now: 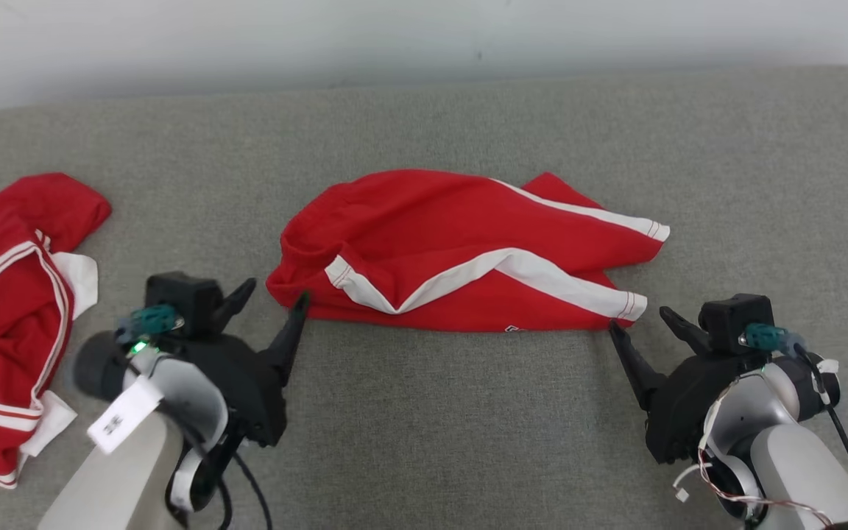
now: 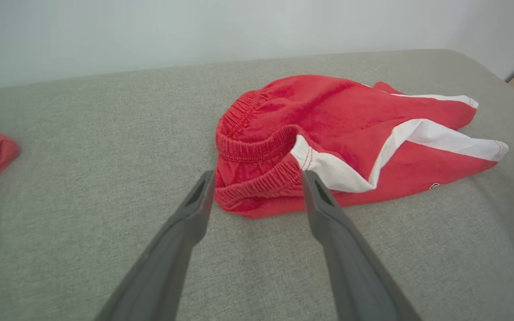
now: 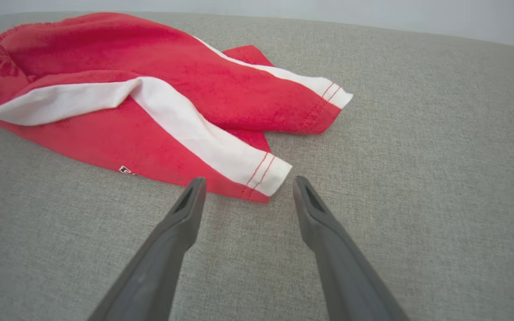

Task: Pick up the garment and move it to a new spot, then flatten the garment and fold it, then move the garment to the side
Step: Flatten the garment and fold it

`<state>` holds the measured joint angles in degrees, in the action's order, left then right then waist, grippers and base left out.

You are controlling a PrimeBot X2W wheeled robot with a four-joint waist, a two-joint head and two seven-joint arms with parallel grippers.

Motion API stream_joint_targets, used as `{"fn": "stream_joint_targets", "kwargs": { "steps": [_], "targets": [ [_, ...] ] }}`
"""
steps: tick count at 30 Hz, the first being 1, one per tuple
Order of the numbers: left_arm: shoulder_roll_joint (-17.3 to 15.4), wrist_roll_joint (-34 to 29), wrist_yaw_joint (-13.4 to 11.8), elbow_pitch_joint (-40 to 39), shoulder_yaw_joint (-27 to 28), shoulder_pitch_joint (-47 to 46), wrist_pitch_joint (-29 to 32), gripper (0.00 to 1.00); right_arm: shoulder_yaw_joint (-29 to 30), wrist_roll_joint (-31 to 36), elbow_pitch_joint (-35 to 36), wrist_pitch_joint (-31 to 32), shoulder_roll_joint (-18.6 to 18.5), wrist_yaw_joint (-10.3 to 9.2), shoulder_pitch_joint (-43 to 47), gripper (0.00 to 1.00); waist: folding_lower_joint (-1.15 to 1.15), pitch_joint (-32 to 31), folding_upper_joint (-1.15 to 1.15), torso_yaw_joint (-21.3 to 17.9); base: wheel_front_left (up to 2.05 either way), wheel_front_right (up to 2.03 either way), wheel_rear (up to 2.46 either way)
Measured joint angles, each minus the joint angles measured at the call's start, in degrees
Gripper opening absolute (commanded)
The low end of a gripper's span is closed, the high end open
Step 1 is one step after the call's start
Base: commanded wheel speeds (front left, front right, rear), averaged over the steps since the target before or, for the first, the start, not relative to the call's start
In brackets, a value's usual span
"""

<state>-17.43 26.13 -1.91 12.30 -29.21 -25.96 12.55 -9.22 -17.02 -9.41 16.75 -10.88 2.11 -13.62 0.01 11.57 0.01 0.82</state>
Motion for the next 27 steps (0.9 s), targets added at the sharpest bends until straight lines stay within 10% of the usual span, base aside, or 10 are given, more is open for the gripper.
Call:
{"fn": "stream_joint_targets", "kwargs": {
  "steps": [27],
  "targets": [
    [6.1, -0.9, 5.0, 10.2, -4.8, -12.3, 5.1, 1.00, -0.8, -0.9, -8.5, 0.6, 2.9, 0.58, -7.2, 1.00, -0.01, 5.4, 0.00, -0.7, 0.00, 0.00, 0.00]
  ]
}}
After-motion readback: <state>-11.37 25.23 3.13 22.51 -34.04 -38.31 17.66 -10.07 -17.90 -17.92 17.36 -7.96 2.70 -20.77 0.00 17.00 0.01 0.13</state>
